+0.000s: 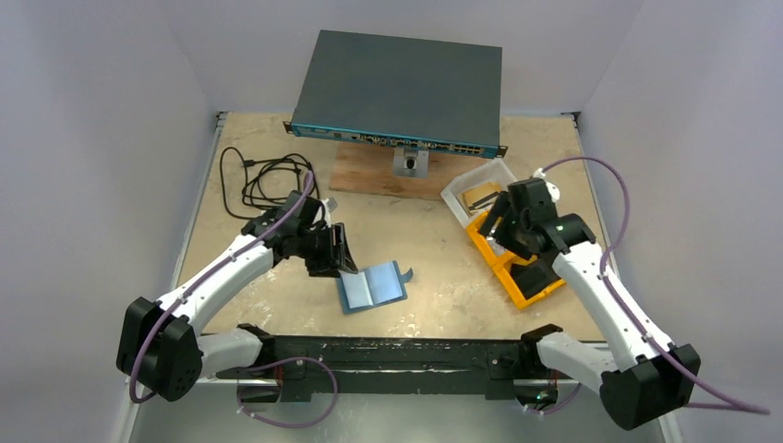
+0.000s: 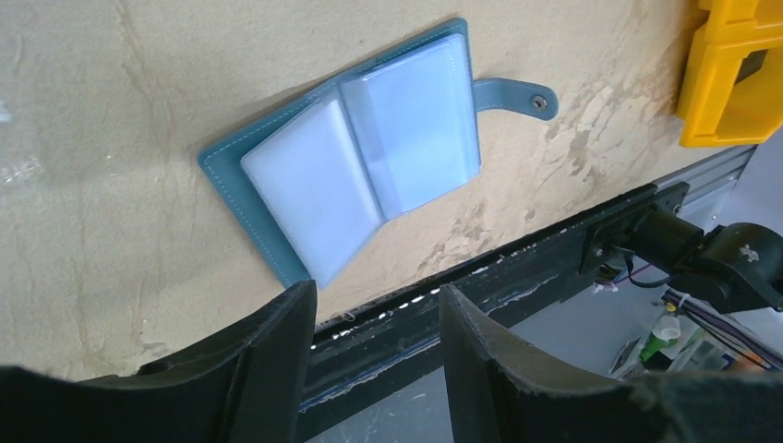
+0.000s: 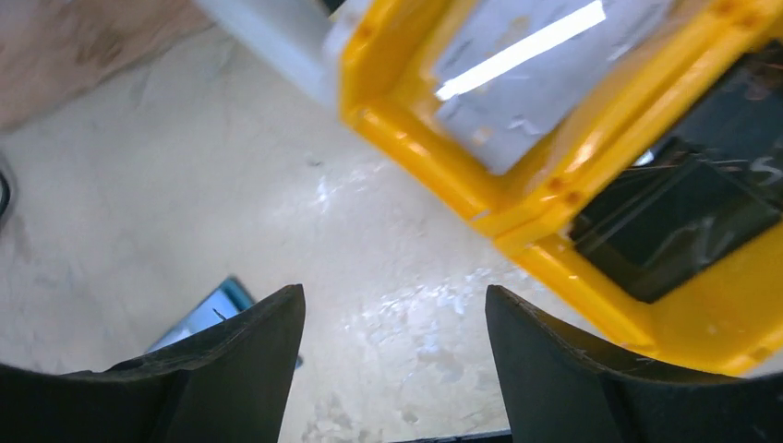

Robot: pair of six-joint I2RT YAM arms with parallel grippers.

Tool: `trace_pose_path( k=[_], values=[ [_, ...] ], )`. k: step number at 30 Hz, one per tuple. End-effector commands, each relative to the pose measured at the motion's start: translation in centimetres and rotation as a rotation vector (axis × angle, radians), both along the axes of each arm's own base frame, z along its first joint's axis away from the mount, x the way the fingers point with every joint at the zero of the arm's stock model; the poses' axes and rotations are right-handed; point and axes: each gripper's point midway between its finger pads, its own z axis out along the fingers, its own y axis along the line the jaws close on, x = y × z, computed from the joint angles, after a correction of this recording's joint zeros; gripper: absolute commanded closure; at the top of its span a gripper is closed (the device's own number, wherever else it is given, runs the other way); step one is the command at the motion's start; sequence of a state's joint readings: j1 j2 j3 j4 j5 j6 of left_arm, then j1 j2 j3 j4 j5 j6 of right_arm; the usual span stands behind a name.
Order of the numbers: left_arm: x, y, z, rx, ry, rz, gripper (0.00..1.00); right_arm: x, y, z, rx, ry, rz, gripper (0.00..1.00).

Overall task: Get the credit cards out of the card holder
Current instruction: Place the credit card in the storage box, then close the card holder at the center of the board.

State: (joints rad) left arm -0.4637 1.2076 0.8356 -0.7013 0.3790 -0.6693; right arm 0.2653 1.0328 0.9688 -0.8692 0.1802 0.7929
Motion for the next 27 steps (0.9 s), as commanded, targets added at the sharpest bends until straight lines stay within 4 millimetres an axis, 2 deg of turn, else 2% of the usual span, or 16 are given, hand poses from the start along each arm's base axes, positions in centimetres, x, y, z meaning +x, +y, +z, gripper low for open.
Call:
trace_pose_path(
  k=[1,4,11,14,16,19,23,27],
  values=[
    [0.0,1.6,-0.4,0.046,-0.017,0.072,0.48,1.2,5.8,1.5,0.08,-0.091,0.113,0.29],
    [-0.3,1.9,-1.3,0.054,0.001,0.098,0.48,0.7,10.2,0.7,0.119,-0.105,0.22,0.31],
    [-0.9,0.9,-4.0,0.006,0.094,0.139,0.47,-1.2,20.4,-1.2,0.149,-0.106,0.54,0.36],
    [-1.1,1.1,-4.9,0.009,0.115,0.173,0.47,-2.1,23.4,-2.8,0.122,-0.074,0.646,0.38],
    [-1.1,1.7,-5.5,0.036,0.112,0.207,0.47,-2.3,24.0,-4.4,0.071,-0.039,0.67,0.38],
    [-1.4,2.3,-6.4,0.066,0.123,0.226,0.45,-2.1,23.8,-6.2,0.014,-0.02,0.684,0.37],
    [-1.5,2.0,-7.1,0.04,0.114,0.218,0.41,-2.0,23.2,-8.1,-0.037,-0.004,0.7,0.37],
    [-1.4,1.8,-7.6,0.027,0.114,0.209,0.4,-2.3,23.7,-9.5,-0.031,0.012,0.743,0.38]
  ],
)
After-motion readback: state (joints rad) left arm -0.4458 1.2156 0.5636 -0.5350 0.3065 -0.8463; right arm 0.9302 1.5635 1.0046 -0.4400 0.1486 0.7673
